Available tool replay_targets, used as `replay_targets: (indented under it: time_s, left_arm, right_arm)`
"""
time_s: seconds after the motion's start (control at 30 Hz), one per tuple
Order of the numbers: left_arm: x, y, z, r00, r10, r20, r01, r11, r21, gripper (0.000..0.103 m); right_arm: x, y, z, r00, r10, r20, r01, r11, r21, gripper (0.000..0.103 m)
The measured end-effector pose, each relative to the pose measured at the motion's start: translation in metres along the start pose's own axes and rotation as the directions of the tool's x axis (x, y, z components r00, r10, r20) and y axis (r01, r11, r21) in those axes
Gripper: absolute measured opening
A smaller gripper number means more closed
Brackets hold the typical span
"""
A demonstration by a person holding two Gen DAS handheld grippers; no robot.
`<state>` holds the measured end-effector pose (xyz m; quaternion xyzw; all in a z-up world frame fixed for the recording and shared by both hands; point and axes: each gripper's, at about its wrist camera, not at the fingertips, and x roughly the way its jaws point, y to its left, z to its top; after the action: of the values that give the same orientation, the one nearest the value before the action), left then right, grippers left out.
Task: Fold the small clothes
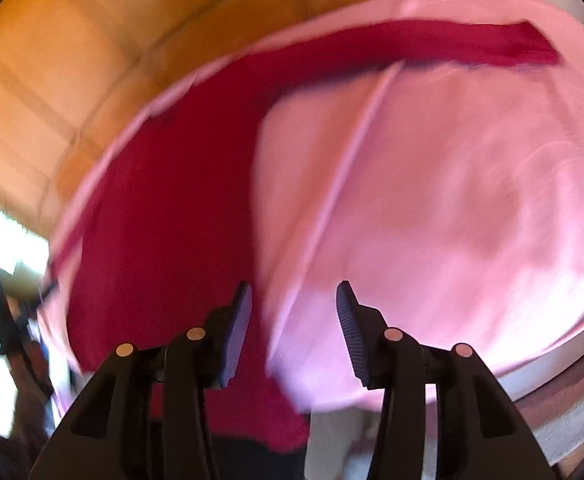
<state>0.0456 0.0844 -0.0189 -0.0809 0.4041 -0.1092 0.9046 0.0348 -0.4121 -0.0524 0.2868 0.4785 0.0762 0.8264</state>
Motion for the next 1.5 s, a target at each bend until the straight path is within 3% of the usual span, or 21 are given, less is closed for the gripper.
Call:
replay_targets:
  time_s: [0.07, 0.13, 0.27, 0.4, 0.5, 0.6, 0.67, 0.8, 0.87, 1.1, 1.27, 1.33, 1.5]
  left_arm:
    - [0.017, -0.014, 0.003, 1.0, 0.0, -0.01, 0.0, 1.0, 0.025, 0.047]
    - [0.034, -0.027, 0.008, 1.0, 0.019, -0.018, -0.018, 0.999, 0.045, 0.062]
    - [0.069, -0.032, 0.017, 0.998, 0.057, -0.035, -0.056, 0.998, 0.019, 0.064]
    - [0.09, -0.024, 0.021, 0.995, 0.088, -0.049, -0.088, 0.996, 0.0, 0.066]
    - [0.094, -0.021, 0.013, 0.997, 0.074, -0.038, -0.073, 0.997, 0.024, 0.081]
    - [0.101, -0.032, 0.012, 0.995, 0.088, -0.053, -0.084, 0.993, 0.084, 0.095]
    - [0.104, -0.033, 0.013, 0.994, 0.083, -0.066, -0.077, 0.993, 0.092, 0.099]
    - [0.103, -0.028, 0.013, 0.997, 0.049, -0.064, -0.044, 0.997, 0.068, 0.099]
    - [0.103, -0.028, 0.012, 0.997, 0.049, -0.053, -0.046, 0.997, 0.061, 0.099]
    - [0.099, -0.024, 0.012, 0.999, 0.006, -0.045, -0.005, 0.999, 0.035, 0.099]
    - [0.098, -0.031, 0.02, 0.994, 0.043, -0.103, -0.037, 0.998, 0.06, 0.099]
    - [0.094, -0.028, 0.026, 0.992, 0.017, -0.123, -0.014, 1.0, 0.024, 0.099]
    - [0.078, -0.004, 0.049, 0.994, -0.082, -0.069, 0.072, 0.988, -0.133, 0.099]
  right_arm:
    - [0.002, -0.031, 0.027, 0.997, 0.004, 0.075, -0.015, 0.99, 0.14, 0.047]
    - [0.005, -0.059, 0.053, 0.99, 0.003, 0.14, -0.037, 0.968, 0.247, 0.047]
    - [0.019, -0.113, 0.103, 0.967, -0.073, 0.243, -0.04, 0.901, 0.432, 0.047]
    - [0.031, -0.152, 0.148, 0.947, -0.169, 0.274, -0.001, 0.849, 0.528, 0.046]
    - [0.045, -0.151, 0.17, 0.936, -0.24, 0.257, 0.064, 0.835, 0.546, 0.045]
    - [0.059, -0.145, 0.196, 0.916, -0.331, 0.227, 0.183, 0.847, 0.5, 0.034]
    - [0.057, -0.157, 0.203, 0.907, -0.369, 0.203, 0.243, 0.852, 0.463, 0.007]
    - [0.041, -0.12, 0.216, 0.889, -0.375, 0.262, 0.284, 0.902, 0.326, 0.006]
    - [0.037, -0.079, 0.221, 0.887, -0.348, 0.303, 0.29, 0.931, 0.22, 0.006]
    - [0.059, 0.067, 0.221, 0.931, -0.119, 0.345, 0.154, 0.985, -0.076, 0.006]
    - [0.112, 0.176, 0.194, 0.965, 0.037, 0.258, 0.034, 0.964, -0.264, 0.006]
    - [0.137, 0.21, 0.179, 0.976, 0.068, 0.206, 0.002, 0.947, -0.32, 0.006]
    - [0.2, 0.283, 0.132, 0.991, 0.114, 0.075, -0.07, 0.895, -0.44, 0.006]
